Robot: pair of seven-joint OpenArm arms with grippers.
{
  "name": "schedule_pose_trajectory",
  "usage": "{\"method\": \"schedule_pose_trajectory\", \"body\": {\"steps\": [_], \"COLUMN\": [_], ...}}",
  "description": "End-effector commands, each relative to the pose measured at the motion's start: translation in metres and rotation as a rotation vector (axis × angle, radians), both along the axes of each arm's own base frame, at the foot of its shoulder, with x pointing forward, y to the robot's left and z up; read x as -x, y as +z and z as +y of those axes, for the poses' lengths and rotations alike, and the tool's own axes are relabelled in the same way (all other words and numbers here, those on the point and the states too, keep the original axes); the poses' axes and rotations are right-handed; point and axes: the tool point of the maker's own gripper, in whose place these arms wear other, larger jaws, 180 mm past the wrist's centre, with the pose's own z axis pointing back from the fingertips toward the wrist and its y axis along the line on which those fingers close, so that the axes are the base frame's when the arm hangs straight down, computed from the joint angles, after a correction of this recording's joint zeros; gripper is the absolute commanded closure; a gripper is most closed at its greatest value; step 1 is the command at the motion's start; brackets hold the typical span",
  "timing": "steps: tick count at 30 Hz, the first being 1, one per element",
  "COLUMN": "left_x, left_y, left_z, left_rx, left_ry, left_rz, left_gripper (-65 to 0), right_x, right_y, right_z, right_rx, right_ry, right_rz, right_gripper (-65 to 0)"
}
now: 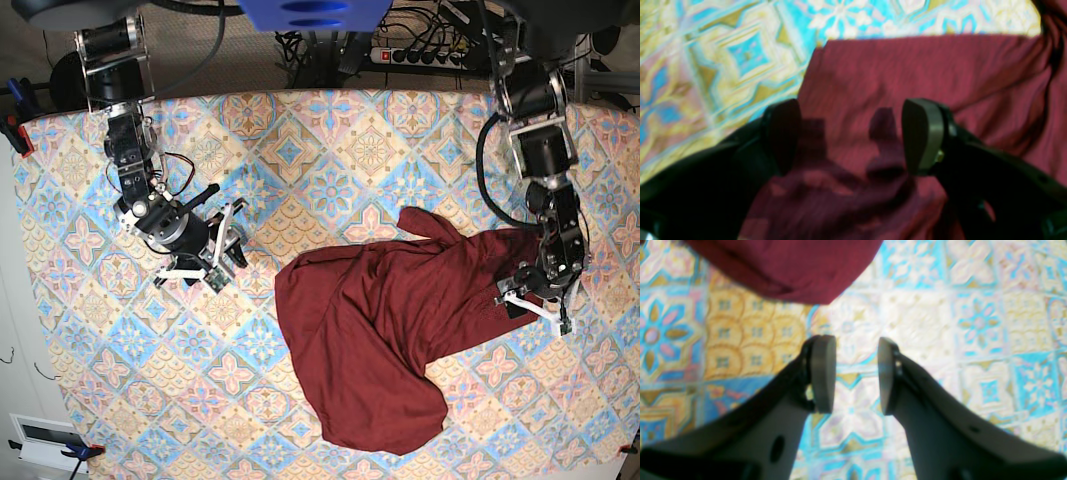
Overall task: Layout the t-shirt on the table in an organized manner, then fold the t-shirt properly
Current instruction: 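Release the shirt and move the left gripper to its collar edge, then lower the left gripper onto the shirt fabric to grasp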
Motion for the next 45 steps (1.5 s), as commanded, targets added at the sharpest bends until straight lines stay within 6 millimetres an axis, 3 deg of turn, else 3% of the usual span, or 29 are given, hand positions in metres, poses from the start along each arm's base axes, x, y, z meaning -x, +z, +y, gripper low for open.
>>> {"method": "schedule_pose_trajectory", "body": {"steps": [1,5,10,12,16,17,23,30,35,38,39,41,43,45], "left_x": [-0.014,-0.019,-0.027,-0.029,-0.052,-0.056,-0.063,-0.032,-0.012,-0.012,-0.01,-0.019,-0.035,-0.041], "left_y": [0.014,-0.01,-0.028,-0.03,-0.001,0.008,0.065,0.119,0.152,0.149,0.137,0.124,0.121,0.103], "left_z": [0.01,-0.001,-0.043,-0.054,-0.043,-0.033,0.049,0.151,0.196,0.194,0.189,0.165,0.13,0.092], "left_rx": [-0.008,-0.005,-0.144,-0.185,-0.229,-0.246,-0.334,-0.33,-0.331,-0.333,-0.329,-0.336,-0.362,-0.373], "left_ry": [0.016,-0.012,-0.22,-0.28,-0.269,-0.257,-0.089,0.176,0.311,0.305,0.289,0.218,0.112,0.008], "left_rz": [-0.043,0.017,0.08,0.096,0.008,-0.011,-0.133,-0.243,-0.356,-0.357,-0.331,-0.297,-0.285,-0.251], "left_gripper": [-46.8,-46.3,-44.5,-35.9,-3.2,0.0,0.0,0.0,0.0,0.0,0.0,-0.9,-6.8,-14.7], "right_x": [-0.014,-0.014,-0.005,-0.003,0.006,0.008,0.008,0.017,0.019,0.019,0.019,0.018,0.018,0.018], "right_y": [0.026,0.032,0.021,0.019,0.01,0.007,0.016,0.009,0.006,0.004,0.004,0.005,0.006,0.007], "right_z": [0.001,0.003,0.002,0.002,0.002,0.002,0.006,0.006,0.006,0.005,0.009,0.015,0.017,0.017], "right_rx": [-0.021,-0.024,-0.024,-0.024,-0.024,-0.024,-0.03,-0.03,-0.03,-0.03,-0.041,-0.058,-0.063,-0.063], "right_ry": [0.003,0.009,0.006,0.006,0.005,0.005,0.017,0.016,0.016,0.013,0.013,0.013,0.013,0.014], "right_rz": [-0.081,-0.097,-0.067,-0.061,-0.035,-0.029,-0.054,-0.031,-0.024,-0.017,-0.017,-0.02,-0.02,-0.023], "right_gripper": [-20.5,-20.4,-20.4,-20.4,-20.4,-20.4,-20.4,-20.4,-20.4,-20.4,-20.4,-20.4,-20.4,-20.4]}}
